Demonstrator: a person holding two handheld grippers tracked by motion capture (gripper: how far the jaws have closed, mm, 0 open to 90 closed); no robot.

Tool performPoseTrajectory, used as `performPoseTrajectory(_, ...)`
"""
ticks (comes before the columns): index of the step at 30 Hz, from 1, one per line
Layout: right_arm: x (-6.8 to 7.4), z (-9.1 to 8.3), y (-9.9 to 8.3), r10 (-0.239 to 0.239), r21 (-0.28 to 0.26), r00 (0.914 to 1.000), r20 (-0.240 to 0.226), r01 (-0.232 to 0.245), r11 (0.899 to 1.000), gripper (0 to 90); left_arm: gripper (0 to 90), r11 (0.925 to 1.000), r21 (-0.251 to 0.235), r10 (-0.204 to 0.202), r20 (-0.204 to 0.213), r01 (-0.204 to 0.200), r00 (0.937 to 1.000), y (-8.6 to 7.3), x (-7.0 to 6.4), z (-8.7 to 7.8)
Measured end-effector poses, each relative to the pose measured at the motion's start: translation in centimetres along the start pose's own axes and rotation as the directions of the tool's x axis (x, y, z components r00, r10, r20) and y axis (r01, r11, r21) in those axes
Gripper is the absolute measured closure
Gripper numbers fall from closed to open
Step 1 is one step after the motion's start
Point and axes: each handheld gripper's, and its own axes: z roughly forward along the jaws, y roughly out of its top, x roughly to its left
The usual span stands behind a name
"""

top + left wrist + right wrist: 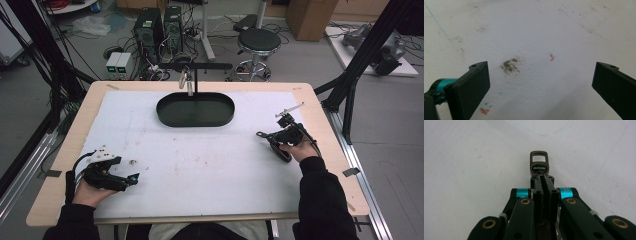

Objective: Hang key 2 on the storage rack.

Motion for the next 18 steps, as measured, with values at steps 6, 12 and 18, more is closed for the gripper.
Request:
performPoseTrajectory(6, 0.6, -1.4, 0.9, -0.012, -0.055, 0.9999, -0.010, 0.011, 0.998, 87.6, 2.0, 0.9999, -0.005, -0.009, 0.013, 0.009, 0.9999, 0.0, 0.1, 0.1)
performPoseTrajectory(12, 1.5, -2.7, 2.4, -0.051, -0.105, 0.9985, 0.019, 0.052, 0.993, 87.6, 2.0, 0.9999, 0.003, -0.012, 0.019, 0.012, 0.9998, 0.0, 0.2, 0.3)
performPoseTrajectory(18, 2.3, -3.0, 3.9, -0.069, -0.127, 0.9976, 0.010, 0.069, 0.990, 87.6, 2.0, 0.9999, 0.001, -0.014, 0.021, 0.014, 0.9997, 0.0, 0.3, 0.4)
